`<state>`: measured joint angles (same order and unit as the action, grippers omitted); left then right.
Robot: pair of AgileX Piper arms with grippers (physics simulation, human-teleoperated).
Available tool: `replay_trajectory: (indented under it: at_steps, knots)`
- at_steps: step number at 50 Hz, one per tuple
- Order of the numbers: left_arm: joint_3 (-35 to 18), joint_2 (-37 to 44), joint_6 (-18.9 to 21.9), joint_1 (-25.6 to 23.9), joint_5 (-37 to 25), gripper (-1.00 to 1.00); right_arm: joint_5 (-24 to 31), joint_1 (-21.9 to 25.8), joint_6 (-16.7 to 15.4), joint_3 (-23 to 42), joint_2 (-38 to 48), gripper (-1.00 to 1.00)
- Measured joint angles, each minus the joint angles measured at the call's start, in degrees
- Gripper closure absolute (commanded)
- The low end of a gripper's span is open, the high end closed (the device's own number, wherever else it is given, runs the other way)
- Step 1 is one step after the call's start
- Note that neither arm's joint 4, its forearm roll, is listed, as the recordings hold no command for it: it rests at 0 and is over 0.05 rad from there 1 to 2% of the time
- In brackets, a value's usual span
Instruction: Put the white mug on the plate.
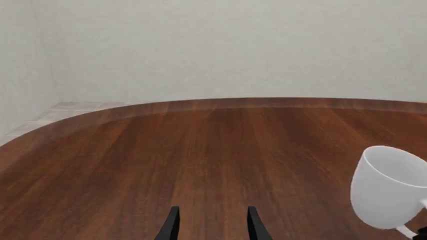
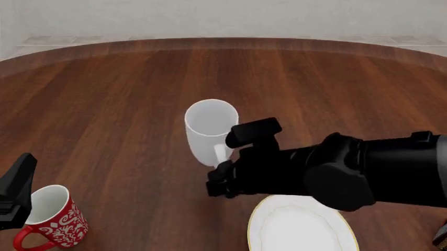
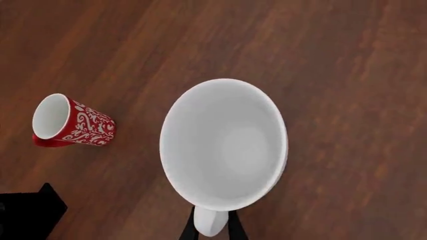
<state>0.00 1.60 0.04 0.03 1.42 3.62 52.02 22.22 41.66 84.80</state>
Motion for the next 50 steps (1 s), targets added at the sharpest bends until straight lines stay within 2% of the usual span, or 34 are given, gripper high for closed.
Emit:
replay_trajectory:
  at_steps: [50]
  knots:
    - [0.0,0.0,0.0,0.0,0.0,-1.00,8.7,-4.4,-2.5,-14.5,-25.4,1.00]
